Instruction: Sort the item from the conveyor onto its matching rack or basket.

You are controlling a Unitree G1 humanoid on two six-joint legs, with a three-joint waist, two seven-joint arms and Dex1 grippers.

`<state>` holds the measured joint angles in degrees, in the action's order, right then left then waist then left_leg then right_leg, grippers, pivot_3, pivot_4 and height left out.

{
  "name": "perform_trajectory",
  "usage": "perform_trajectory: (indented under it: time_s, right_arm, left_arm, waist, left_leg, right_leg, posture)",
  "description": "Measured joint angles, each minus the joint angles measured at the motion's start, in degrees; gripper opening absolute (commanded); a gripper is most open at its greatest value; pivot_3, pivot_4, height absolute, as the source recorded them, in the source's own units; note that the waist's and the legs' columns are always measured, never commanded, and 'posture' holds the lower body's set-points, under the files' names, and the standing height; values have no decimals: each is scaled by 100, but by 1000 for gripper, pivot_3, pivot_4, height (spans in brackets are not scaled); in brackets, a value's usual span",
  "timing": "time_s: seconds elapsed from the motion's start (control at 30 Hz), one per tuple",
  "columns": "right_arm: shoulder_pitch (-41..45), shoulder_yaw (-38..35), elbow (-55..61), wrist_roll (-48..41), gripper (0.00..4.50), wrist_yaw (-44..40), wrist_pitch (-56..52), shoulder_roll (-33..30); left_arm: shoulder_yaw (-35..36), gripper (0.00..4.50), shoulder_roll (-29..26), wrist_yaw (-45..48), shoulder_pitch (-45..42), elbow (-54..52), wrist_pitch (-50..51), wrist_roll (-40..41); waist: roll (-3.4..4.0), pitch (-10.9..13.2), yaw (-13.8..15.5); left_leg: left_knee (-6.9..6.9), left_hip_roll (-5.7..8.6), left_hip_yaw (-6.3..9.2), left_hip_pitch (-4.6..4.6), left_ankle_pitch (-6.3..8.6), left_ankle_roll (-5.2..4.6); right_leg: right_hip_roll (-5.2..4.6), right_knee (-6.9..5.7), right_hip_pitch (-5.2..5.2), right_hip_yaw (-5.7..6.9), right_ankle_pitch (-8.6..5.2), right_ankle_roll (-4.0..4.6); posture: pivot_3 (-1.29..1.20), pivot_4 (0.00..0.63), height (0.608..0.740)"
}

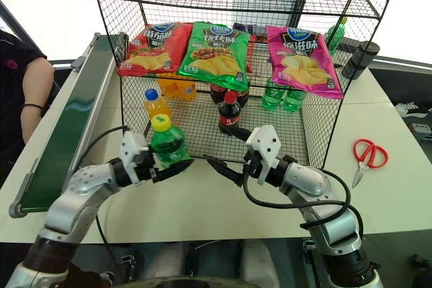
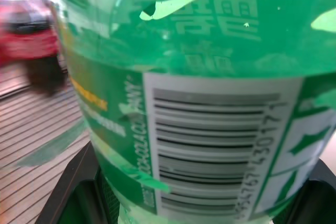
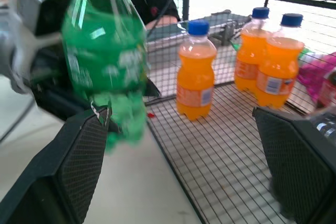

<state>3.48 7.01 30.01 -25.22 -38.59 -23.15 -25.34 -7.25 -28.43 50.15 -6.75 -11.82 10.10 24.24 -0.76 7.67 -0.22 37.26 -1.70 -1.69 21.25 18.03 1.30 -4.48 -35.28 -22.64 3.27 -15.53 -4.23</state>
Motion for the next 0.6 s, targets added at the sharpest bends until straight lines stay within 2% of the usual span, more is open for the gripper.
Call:
perform_trajectory:
  time_s: [0.3, 0.6]
  right_arm:
    - [157, 84, 240, -321, 4500, 73, -666, -35]
    - [79, 144, 258, -311, 4500, 110, -702, -45]
  left_arm:
    - [-684, 2886, 399, 1019, -960, 1095, -413, -375]
    - [-786, 2886, 695, 1363, -1379, 1410, -564, -569]
  waist:
    - [1, 0, 81]
    - [0, -1, 89]
  left_leg:
    - [12, -1, 7, 1, 0, -2]
    - [17, -10, 12, -1, 0, -3]
  right_leg:
    - [50, -4, 1, -1, 1, -4]
    - [70, -3, 4, -4, 1, -4]
  posture:
    - [0, 150, 740]
    - [0, 150, 740]
